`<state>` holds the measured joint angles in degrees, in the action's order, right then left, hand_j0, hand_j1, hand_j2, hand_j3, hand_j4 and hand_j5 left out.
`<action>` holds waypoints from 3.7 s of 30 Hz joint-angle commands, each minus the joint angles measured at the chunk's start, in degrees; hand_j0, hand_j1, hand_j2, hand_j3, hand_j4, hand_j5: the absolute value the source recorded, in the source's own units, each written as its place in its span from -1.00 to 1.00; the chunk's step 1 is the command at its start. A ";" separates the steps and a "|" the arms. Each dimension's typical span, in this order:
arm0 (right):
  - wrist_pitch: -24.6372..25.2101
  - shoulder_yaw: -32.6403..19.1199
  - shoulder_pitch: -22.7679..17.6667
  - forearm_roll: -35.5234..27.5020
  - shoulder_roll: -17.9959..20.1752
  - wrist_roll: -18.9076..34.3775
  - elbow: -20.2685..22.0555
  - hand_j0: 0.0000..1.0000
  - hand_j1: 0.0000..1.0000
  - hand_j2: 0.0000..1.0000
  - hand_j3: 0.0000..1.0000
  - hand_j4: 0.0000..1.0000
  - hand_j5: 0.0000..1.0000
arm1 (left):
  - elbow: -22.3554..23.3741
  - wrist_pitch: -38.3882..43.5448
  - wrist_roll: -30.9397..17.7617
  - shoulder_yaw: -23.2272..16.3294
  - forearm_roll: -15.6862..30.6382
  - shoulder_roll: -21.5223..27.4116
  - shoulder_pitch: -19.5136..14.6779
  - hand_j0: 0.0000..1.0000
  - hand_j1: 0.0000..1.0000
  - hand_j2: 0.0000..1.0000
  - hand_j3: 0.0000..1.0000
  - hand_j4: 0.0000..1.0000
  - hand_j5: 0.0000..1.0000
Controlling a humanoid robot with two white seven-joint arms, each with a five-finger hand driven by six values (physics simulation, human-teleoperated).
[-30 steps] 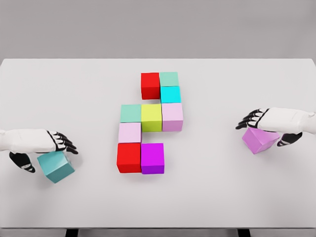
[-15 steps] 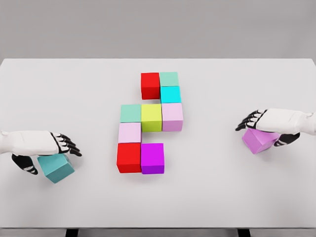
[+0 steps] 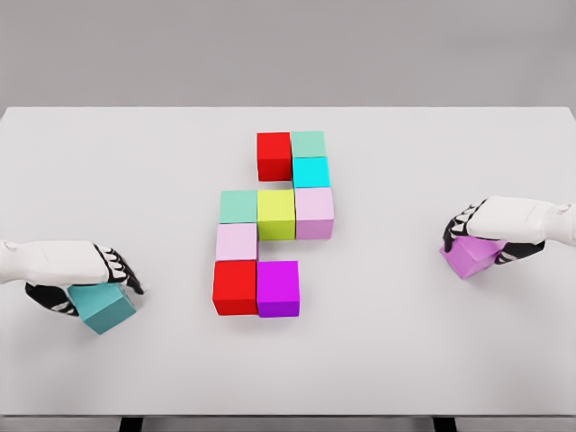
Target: Assemble the squares on the desktop into the number 2
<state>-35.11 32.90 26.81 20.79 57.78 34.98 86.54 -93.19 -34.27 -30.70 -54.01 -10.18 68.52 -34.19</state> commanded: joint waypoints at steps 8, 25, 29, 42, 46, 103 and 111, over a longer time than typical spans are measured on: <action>0.11 -0.12 0.79 -0.66 -1.09 0.02 0.47 0.11 0.11 0.11 0.11 0.11 0.11 | 0.11 -0.73 -0.32 -0.74 -1.68 0.21 -0.09 -0.19 -0.19 -0.19 -0.19 -0.19 -0.19; 0.11 3.13 2.20 -0.66 -3.73 0.02 13.83 0.11 0.11 0.11 0.11 0.11 0.11 | 7.32 -0.73 6.53 2.24 0.34 -9.90 -12.47 -0.24 -0.24 -0.24 -0.24 -0.24 -0.24; 0.11 5.51 2.63 -0.49 -6.27 0.02 14.19 0.11 0.11 0.11 0.11 0.11 0.11 | 10.74 -0.73 6.53 2.33 0.34 -14.55 -14.85 -0.24 -0.24 -0.24 -0.24 -0.24 -0.24; 0.11 17.46 10.63 -0.49 -9.53 0.02 14.19 0.13 0.13 0.13 0.13 0.13 0.13 | 28.50 11.06 6.71 2.51 4.21 -30.55 -18.46 -0.23 -0.23 -0.23 -0.23 -0.23 -0.23; 0.11 17.46 10.99 -0.40 -9.53 0.02 14.19 0.90 0.90 0.90 0.90 0.90 0.90 | 28.32 20.73 11.54 2.42 4.21 -30.82 -18.46 -0.23 -0.23 -0.23 -0.23 -0.23 -0.23; 0.11 15.88 8.35 -4.53 1.11 0.02 14.10 1.00 1.00 1.00 1.00 1.00 1.00 | 19.45 50.01 28.42 -0.66 21.43 -37.76 -13.62 0.94 0.94 0.94 0.94 0.94 0.94; 0.11 15.79 8.96 -4.62 0.40 0.02 14.10 1.00 1.00 1.00 1.00 1.00 1.00 | 15.05 37.96 26.58 -5.93 20.82 -15.00 -18.10 1.00 1.00 1.00 1.00 1.00 1.00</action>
<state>-35.14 48.72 35.77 16.50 58.23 35.02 100.62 -77.70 6.00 -3.81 -57.96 10.94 49.60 -52.47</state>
